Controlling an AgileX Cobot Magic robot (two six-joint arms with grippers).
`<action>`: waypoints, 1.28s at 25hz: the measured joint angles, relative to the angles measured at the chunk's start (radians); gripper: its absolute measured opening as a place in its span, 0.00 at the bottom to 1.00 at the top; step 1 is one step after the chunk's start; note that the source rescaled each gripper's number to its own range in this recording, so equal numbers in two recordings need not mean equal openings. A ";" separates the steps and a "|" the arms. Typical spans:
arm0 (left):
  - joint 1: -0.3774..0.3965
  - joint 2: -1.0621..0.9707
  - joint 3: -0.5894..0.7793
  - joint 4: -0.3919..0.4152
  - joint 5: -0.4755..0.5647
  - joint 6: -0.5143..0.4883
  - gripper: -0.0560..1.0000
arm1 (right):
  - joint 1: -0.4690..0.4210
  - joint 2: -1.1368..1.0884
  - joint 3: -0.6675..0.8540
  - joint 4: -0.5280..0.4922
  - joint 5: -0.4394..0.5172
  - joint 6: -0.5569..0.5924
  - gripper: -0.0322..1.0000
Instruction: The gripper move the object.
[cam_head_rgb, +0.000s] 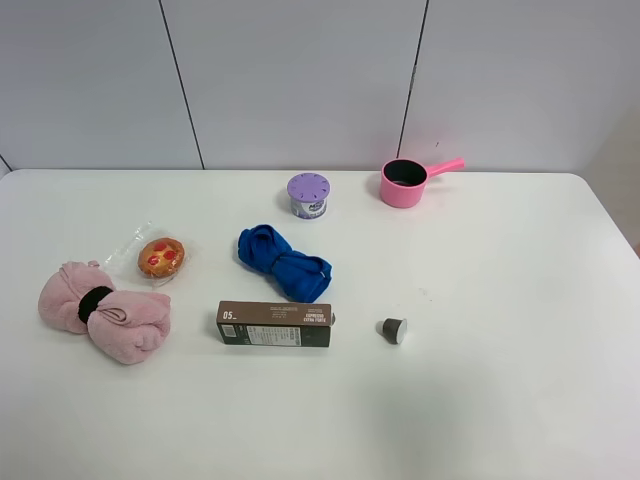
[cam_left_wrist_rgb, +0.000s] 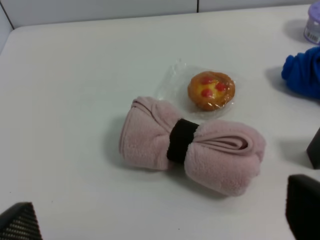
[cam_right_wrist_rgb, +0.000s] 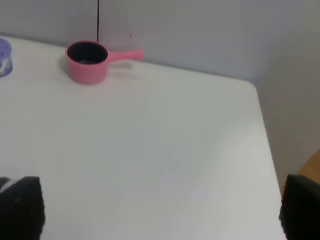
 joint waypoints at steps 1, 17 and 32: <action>0.000 0.000 0.000 0.000 0.000 0.000 1.00 | 0.001 -0.033 0.047 -0.005 -0.003 0.010 0.98; 0.000 0.000 0.000 0.000 0.000 0.000 1.00 | 0.001 -0.197 0.255 -0.063 0.083 0.286 0.98; 0.000 0.000 0.000 0.000 0.000 0.000 1.00 | 0.001 -0.197 0.309 -0.088 -0.005 0.355 0.98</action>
